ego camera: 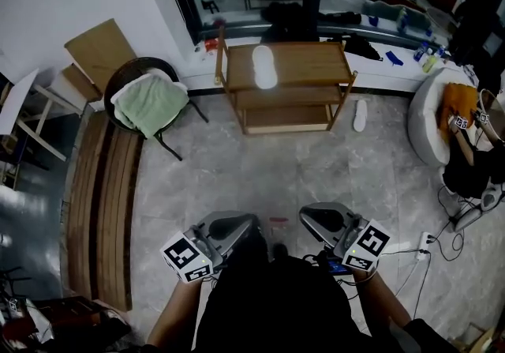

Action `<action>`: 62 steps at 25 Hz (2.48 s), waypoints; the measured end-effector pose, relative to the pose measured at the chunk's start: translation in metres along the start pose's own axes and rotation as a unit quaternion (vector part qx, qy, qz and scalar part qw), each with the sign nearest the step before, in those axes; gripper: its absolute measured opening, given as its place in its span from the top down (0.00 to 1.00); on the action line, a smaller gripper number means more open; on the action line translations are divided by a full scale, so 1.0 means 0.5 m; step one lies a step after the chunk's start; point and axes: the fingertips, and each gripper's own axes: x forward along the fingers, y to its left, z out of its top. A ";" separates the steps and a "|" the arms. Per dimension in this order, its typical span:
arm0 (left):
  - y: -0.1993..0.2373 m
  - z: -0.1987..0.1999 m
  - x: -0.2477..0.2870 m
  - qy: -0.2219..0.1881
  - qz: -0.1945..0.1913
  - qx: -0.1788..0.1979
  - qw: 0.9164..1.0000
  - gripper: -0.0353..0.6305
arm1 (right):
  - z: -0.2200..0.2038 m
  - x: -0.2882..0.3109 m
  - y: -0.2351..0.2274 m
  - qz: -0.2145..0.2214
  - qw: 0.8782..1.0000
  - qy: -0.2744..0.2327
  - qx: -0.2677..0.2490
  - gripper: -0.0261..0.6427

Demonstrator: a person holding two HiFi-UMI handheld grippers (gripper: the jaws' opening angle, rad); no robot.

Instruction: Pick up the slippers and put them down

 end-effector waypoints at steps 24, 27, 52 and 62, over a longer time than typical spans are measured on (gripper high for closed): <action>0.484 0.111 0.110 -0.030 -0.026 -0.036 0.999 0.94 | 0.078 0.298 -0.330 -0.063 0.997 0.043 -0.004 0.92; 0.540 0.115 0.122 -0.025 -0.038 -0.040 0.998 0.94 | 0.091 0.324 -0.376 -0.085 0.995 0.041 -0.005 0.92; 0.790 0.221 0.423 0.013 0.039 -0.058 0.997 0.94 | 0.202 0.411 -0.821 0.011 0.998 0.041 0.036 0.92; 0.879 0.215 0.475 0.028 0.089 -0.061 0.994 0.94 | 0.134 0.444 -0.932 0.047 0.992 0.058 0.097 0.92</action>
